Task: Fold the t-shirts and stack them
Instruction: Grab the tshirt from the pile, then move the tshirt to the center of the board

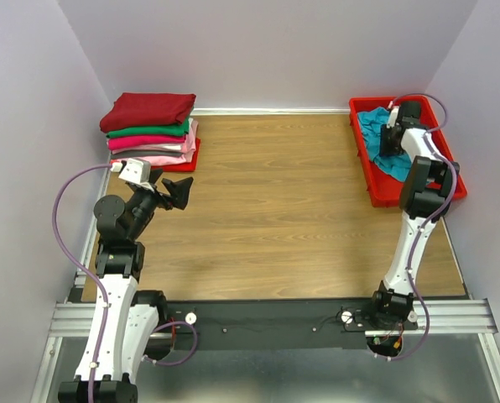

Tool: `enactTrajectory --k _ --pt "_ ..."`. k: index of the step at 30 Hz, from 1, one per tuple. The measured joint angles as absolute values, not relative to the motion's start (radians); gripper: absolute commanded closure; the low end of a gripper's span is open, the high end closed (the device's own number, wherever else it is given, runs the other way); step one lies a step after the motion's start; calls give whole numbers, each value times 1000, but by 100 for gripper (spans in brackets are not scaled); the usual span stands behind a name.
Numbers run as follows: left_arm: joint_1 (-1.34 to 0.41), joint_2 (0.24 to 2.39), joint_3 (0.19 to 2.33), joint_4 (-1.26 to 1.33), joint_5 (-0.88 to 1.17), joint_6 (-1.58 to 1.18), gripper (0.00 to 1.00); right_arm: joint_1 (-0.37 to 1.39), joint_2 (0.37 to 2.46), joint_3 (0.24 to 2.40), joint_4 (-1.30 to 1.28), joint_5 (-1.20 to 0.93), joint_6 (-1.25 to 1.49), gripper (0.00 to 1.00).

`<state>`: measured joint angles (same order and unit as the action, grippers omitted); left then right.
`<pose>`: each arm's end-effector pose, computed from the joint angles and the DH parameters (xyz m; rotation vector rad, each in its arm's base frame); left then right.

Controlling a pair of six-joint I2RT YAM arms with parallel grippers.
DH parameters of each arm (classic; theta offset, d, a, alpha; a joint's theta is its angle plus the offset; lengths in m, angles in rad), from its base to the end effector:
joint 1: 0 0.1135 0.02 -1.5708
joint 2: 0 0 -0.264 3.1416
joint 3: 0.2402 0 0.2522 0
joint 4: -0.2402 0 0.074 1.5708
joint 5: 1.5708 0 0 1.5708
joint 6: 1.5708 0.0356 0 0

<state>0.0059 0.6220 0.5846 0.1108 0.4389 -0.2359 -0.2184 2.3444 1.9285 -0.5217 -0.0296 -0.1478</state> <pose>0.1585 -0.0142 0.3259 0.1746 1.5159 -0.5120 0.5056 -0.1111 0.1699 0.0765 2.5103 -0.1133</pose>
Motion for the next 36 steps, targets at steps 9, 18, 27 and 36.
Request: enactTrajectory --k 9,18,27,36 --pt "6 625 585 111 439 -235 2 -224 2251 1907 -532 10 -159 100" --pt "6 625 585 111 439 -233 2 -221 1888 1833 -542 -86 -145 100" --pt "6 622 585 112 445 -233 2 -199 1584 1907 -557 -360 -120 100" --pt "6 622 585 128 475 -233 2 -136 1497 2084 -471 -853 35 100"
